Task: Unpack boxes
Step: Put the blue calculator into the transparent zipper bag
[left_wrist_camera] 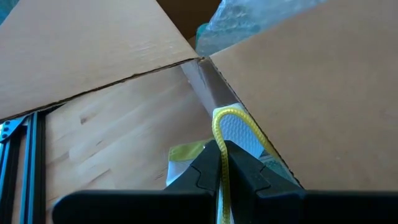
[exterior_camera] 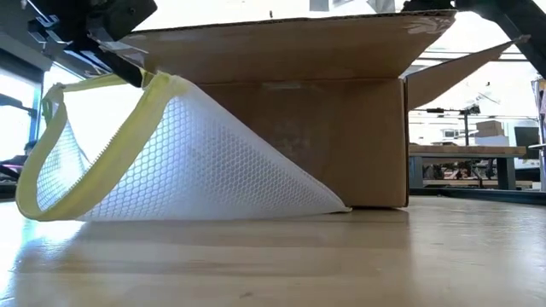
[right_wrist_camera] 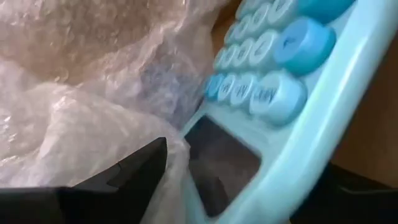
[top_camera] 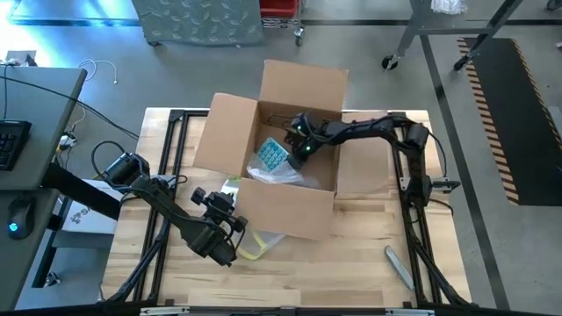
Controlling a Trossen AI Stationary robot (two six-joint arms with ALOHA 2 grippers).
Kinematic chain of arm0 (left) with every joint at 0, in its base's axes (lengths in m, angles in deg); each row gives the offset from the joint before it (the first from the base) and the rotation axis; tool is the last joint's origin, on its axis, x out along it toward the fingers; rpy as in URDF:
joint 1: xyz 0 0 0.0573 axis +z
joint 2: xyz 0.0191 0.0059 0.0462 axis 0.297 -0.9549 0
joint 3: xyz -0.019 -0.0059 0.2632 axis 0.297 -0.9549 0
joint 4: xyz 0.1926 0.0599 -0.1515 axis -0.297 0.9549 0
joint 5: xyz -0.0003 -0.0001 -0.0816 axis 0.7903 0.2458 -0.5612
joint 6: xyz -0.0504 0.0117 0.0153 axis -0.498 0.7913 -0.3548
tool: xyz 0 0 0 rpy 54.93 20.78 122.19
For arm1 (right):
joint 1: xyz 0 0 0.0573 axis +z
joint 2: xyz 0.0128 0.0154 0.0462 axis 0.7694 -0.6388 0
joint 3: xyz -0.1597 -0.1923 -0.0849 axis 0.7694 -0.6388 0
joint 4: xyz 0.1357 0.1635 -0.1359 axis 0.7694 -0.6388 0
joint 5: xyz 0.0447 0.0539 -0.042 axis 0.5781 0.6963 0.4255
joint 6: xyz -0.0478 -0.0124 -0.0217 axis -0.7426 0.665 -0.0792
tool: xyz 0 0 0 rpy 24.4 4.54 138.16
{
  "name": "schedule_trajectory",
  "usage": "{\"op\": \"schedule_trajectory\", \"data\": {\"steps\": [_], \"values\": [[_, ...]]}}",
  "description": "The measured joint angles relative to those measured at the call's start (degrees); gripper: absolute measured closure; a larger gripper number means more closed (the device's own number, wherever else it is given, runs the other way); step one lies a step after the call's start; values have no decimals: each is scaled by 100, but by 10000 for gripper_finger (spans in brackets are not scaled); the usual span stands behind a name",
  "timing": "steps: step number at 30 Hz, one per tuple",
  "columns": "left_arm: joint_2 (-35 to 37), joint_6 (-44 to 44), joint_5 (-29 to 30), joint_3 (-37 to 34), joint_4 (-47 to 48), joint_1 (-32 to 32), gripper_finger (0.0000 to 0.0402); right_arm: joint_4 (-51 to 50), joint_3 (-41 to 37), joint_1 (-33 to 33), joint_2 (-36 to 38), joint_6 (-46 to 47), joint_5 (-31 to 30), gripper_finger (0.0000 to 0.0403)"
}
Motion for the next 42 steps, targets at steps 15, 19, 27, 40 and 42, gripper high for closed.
{"op": "schedule_trajectory", "data": {"steps": [15,19,27,40,42], "values": [[1,344,-477,0,-394,-92,402,354,2,55,534,380,-1606,348],[1,615,-780,0,-746,-223,402,-168,9,91,1366,-3,-2431,348],[0,1140,-1539,-4,-2075,-488,402,-1685,15,790,3279,-822,-5311,348],[-787,1896,-1347,-4,-5865,-599,402,-3600,13,3277,5350,-71,-7295,348],[-1022,2146,-1353,-4,-6545,-561,402,-3724,-37,3694,5545,276,-7406,348]]}}
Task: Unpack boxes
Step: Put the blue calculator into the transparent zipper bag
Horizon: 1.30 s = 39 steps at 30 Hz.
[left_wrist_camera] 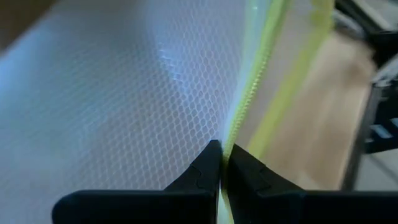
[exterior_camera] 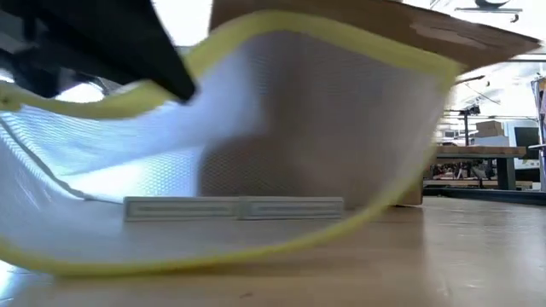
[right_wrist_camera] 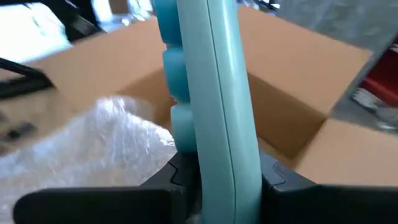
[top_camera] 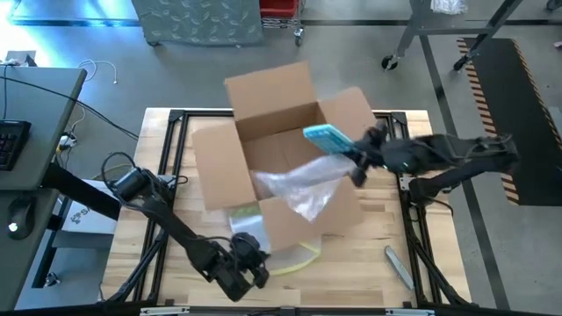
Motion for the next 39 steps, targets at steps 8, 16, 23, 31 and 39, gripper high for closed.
{"op": "schedule_trajectory", "data": {"steps": [8,16,23,31,39], "values": [[-536,541,-239,0,-1251,74,402,382,-951,913,28,1002,-1629,348],[-539,704,-188,4,-988,102,402,3339,-972,634,-42,-1659,-2135,348],[-539,907,-166,4,-985,111,402,4243,-1066,13,-38,-2645,-319,344],[-448,853,-81,4,-414,12,401,4216,-2013,381,-42,-1617,-52,345],[595,1250,-212,4,916,19,294,4276,-3020,545,-42,-609,-133,345]]}}
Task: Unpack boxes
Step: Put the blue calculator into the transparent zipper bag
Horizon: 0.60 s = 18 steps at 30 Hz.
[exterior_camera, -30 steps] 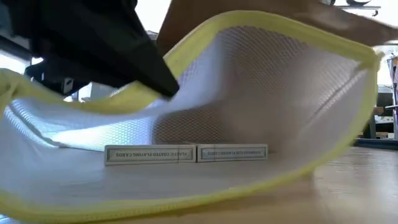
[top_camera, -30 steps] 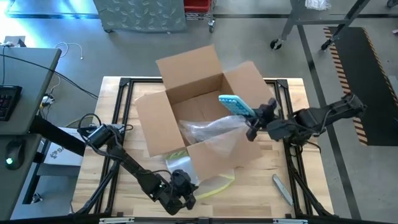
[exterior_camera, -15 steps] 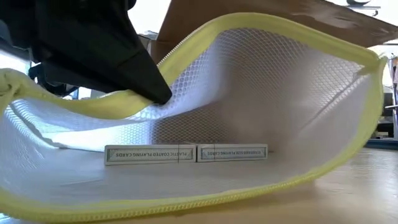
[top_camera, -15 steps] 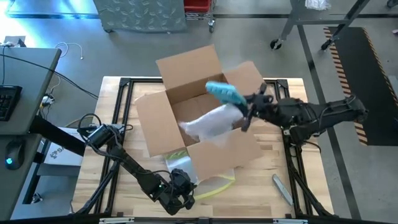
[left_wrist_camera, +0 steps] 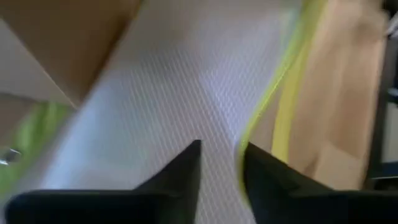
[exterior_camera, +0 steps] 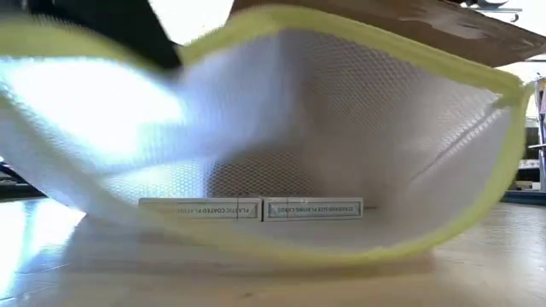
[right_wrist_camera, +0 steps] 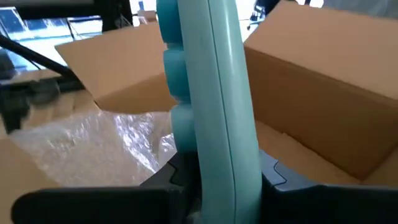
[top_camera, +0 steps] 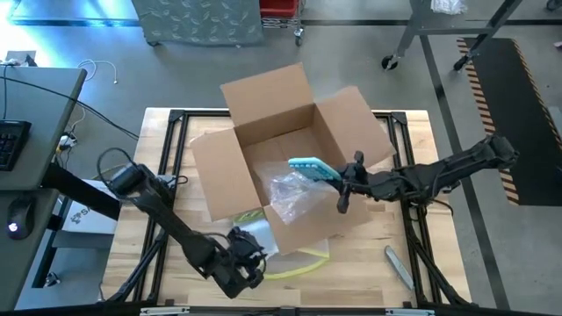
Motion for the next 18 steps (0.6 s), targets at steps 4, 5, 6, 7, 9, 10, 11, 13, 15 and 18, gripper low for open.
{"op": "schedule_trajectory", "data": {"steps": [4,5,6,7,9,10,11,13,15,18], "values": [[763,268,22,-2,65,-3,231,52,38,7,0,-307,-6,345],[934,372,56,0,47,-4,220,76,90,22,0,-394,-4,345],[1096,516,101,0,6,1,212,140,121,42,0,-449,0,345],[1241,706,222,0,-40,12,206,216,143,71,0,-506,4,345],[1446,1284,703,-1,-316,81,198,392,152,135,0,-634,146,345],[1521,1733,1003,0,-519,118,195,425,152,172,0,-703,257,345],[1572,2265,1290,-2,-733,180,192,431,152,212,0,-738,381,345],[1627,3275,1573,0,-1259,370,183,437,152,291,0,-764,600,345],[1644,4094,1478,-1,-1769,682,170,445,152,360,0,-793,750,345],[1642,5190,682,0,-2331,1284,147,466,152,460,0,-822,862,345]]}}
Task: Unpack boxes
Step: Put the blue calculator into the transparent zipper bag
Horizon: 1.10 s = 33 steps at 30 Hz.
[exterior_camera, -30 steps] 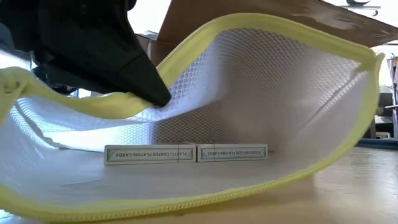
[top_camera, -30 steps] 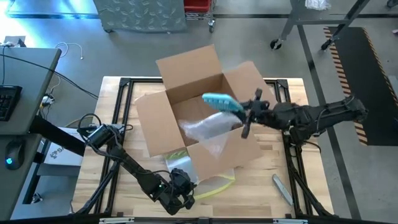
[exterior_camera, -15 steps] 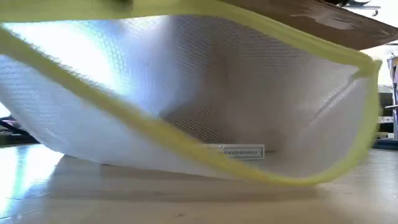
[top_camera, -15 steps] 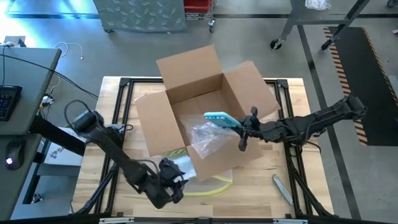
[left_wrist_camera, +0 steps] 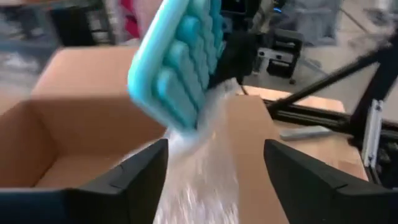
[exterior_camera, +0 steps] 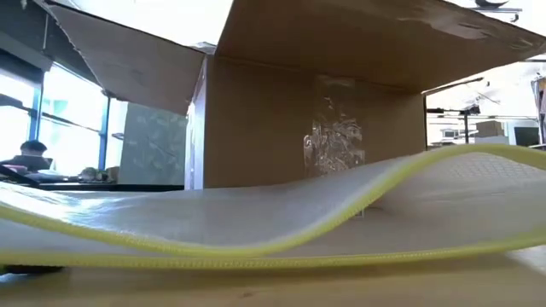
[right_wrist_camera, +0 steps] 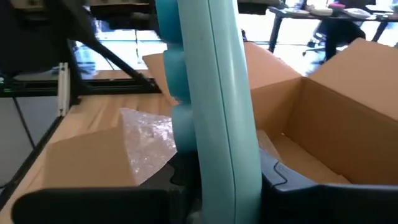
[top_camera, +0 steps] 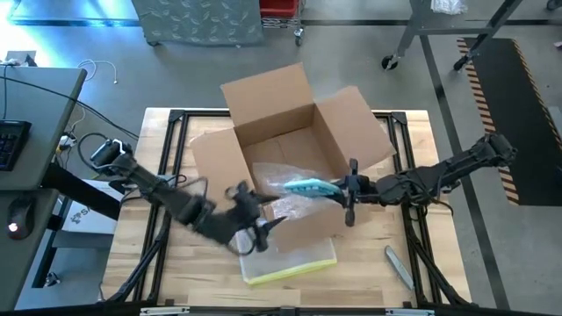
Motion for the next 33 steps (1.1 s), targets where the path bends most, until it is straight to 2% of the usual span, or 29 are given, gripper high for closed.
{"op": "schedule_trajectory", "data": {"steps": [2,3,8,10,15,18,22,28,33], "values": [[-11,326,-559,-2,-268,375,139,-6,0,36,0,12,-17,345],[-11,383,-628,-3,-339,518,137,-17,0,48,3,15,-78,345],[-11,669,-256,-4,-449,818,135,-92,7,48,-7,25,-49,345],[-59,872,-317,-4,-603,900,135,-80,7,46,0,-71,-47,345],[-295,1480,-1443,-2,-1133,1067,135,-105,4,49,-36,-113,101,345],[-486,1607,-1550,-2,-1417,1096,143,-91,7,46,-72,-111,91,345],[-630,1605,-1499,-2,-1415,1092,194,-168,7,48,-96,-69,39,342],[-631,1623,-1518,-2,-1348,1056,335,-311,7,46,-101,-352,65,309],[-619,1475,-1200,-2,-1222,1022,335,-835,155,43,56,-771,-412,237]]}}
